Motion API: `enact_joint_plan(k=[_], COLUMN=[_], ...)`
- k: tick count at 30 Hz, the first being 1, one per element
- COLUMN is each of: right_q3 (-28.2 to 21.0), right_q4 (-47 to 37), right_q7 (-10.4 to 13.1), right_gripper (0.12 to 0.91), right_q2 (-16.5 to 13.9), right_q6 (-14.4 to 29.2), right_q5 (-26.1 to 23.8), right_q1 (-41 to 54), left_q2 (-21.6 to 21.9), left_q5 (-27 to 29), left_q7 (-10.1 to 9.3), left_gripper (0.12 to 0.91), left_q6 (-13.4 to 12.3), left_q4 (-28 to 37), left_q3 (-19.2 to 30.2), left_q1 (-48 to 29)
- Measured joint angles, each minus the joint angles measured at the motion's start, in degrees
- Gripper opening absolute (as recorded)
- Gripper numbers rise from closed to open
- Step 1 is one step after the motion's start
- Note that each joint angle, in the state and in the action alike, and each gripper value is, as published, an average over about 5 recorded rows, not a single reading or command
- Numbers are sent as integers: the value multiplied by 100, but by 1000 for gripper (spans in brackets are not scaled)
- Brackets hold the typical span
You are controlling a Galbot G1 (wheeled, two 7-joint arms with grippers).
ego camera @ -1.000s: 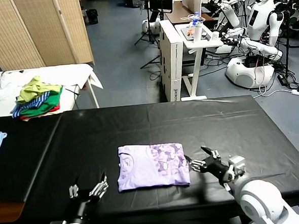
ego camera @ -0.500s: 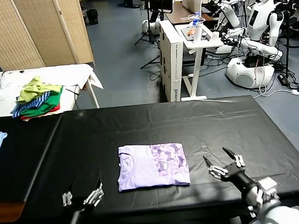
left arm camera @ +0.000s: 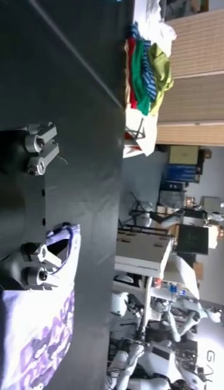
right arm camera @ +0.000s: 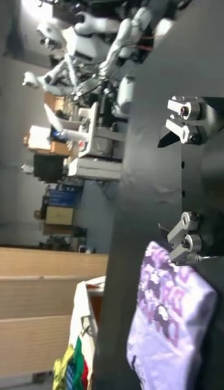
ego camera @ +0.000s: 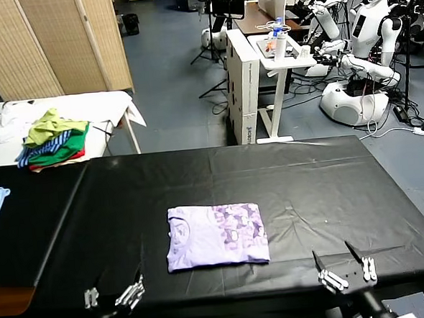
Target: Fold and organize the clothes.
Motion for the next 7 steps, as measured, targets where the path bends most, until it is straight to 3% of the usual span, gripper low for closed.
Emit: enact_joint_plan(k=[7], right_q3=[-29], right_q4=[102], right_q7=[115], right_gripper=[907], right_q2=[77], right_q6=[-63], right_q5=[19], right_q1=[-335], left_q2=[12], left_q5=[-14], left_q7=[-4], left_gripper=[907], left_q6=[36], left_q4=[21], left_q3=[-13], left_q1=[-2])
